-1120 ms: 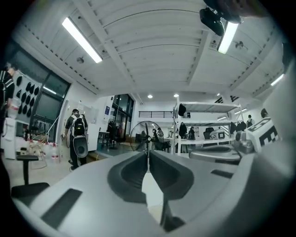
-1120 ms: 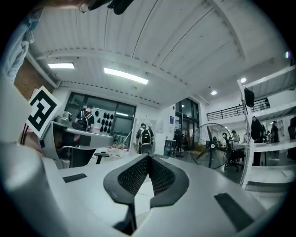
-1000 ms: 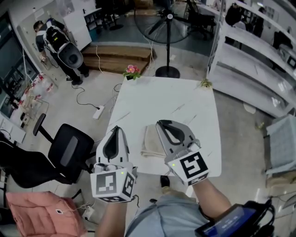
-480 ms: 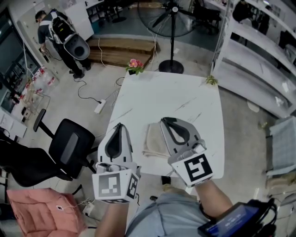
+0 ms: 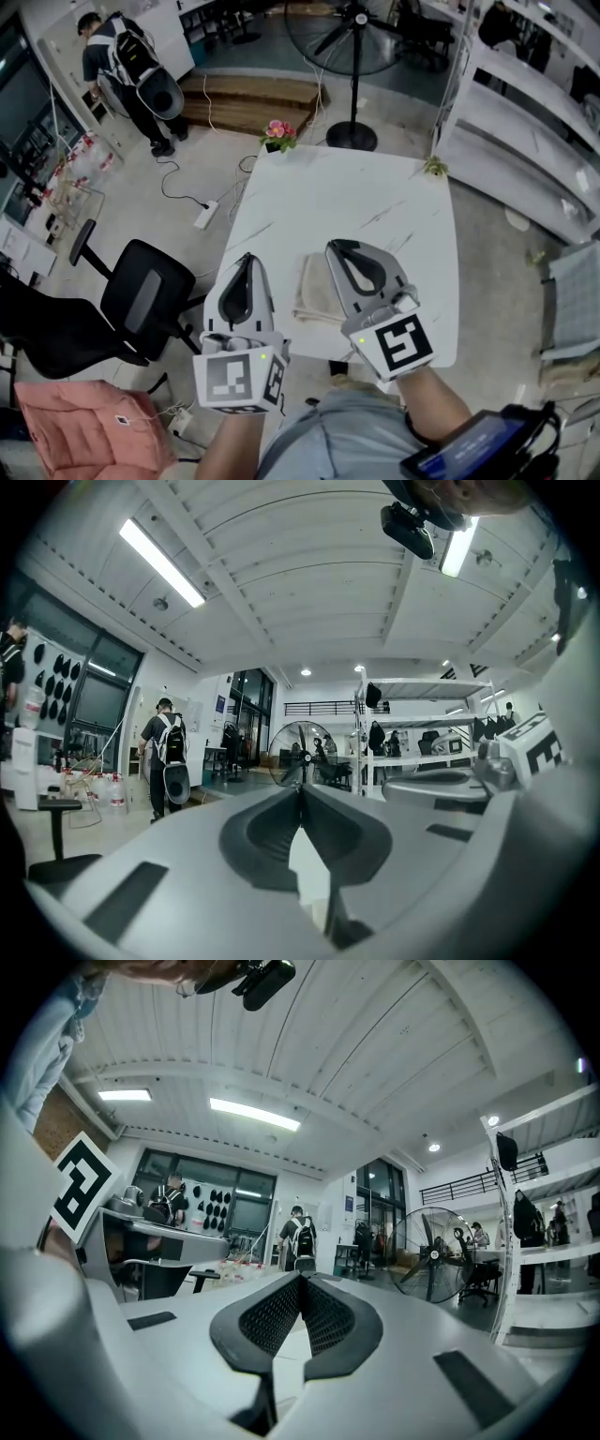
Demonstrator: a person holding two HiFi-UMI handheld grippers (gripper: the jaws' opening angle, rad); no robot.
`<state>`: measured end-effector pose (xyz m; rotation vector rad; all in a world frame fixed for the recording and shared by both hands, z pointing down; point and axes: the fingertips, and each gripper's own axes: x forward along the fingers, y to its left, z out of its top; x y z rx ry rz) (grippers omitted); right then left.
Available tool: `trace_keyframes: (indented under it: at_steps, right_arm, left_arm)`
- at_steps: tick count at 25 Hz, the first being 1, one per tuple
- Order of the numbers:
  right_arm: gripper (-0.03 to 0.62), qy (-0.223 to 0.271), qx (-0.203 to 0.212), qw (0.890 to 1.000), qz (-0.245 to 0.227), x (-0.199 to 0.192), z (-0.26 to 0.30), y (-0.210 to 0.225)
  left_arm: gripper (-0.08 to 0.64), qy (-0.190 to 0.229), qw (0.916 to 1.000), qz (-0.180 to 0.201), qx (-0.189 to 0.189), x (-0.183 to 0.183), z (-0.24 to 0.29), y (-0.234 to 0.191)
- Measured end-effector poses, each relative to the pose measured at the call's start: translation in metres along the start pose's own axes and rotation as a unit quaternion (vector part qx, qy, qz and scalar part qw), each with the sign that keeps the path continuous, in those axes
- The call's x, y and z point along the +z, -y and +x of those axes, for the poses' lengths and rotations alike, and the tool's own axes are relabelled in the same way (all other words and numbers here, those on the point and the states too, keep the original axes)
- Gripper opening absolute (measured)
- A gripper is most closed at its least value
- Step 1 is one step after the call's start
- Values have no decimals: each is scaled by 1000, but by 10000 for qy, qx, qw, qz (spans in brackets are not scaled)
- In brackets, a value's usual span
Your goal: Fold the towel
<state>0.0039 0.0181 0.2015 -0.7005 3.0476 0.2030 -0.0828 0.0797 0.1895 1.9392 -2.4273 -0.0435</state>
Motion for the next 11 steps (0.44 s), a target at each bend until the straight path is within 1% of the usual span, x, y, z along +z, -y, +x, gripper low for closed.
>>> trace_keyframes:
  at_steps: [11]
  right_arm:
    - [12,58,-9,10000,3,3,2,0]
  left_arm:
    - [9,-31,9999,88,59,-6,-1,0]
